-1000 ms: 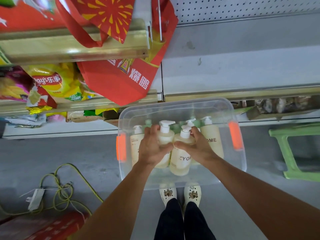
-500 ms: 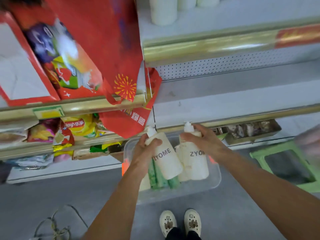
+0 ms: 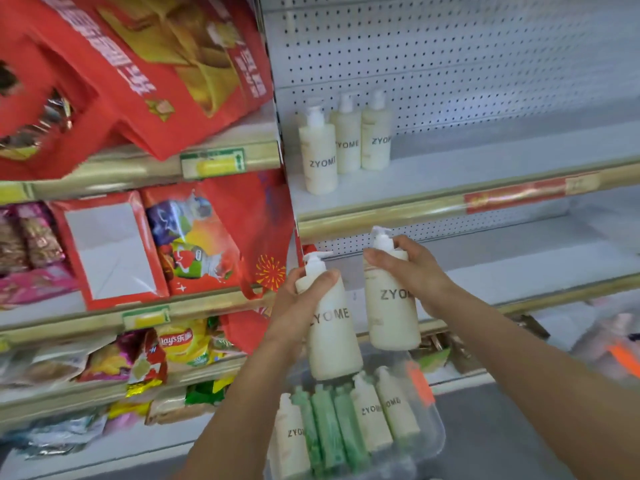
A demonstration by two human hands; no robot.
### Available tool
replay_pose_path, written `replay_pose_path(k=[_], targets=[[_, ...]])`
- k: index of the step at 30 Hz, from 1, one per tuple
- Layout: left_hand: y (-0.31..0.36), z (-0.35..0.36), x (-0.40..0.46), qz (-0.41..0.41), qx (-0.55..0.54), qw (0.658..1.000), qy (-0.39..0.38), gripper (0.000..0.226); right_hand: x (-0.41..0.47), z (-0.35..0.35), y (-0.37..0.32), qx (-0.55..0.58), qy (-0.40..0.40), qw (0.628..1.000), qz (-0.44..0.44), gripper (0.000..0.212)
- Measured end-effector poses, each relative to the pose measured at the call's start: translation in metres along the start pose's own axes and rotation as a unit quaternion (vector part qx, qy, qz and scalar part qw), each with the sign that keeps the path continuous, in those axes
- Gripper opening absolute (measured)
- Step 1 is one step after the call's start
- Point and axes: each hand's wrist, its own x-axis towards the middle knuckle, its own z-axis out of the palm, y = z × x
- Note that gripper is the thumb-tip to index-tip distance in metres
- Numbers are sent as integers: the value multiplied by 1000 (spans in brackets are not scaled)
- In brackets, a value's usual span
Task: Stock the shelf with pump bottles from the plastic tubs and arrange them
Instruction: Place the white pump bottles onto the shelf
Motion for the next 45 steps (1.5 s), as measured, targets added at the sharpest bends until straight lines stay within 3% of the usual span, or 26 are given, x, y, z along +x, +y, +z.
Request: replay_pose_path(k=[15,30,32,36,42,45], targets=[[89,19,48,51,-35,997,36,37,116,-18,-116,-41,81,984,-156,48],[99,29,94,61,-36,997,44,55,199,-10,-112,-119,83,970,-197,61],[99,29,95,61,-38,996,44,51,197,-11,-110,-128,65,969,-200,70],[96,31,95,54,-34,997,45,54,189,-17,-90,-119,49,976,-176,107],[96,30,98,55,-27,997,49,46,193,-8,-68,-176,65,977,-104,72],[99,30,100,59,-27,996,55,40,203,-5,-71,-187,69,975,-103,69]])
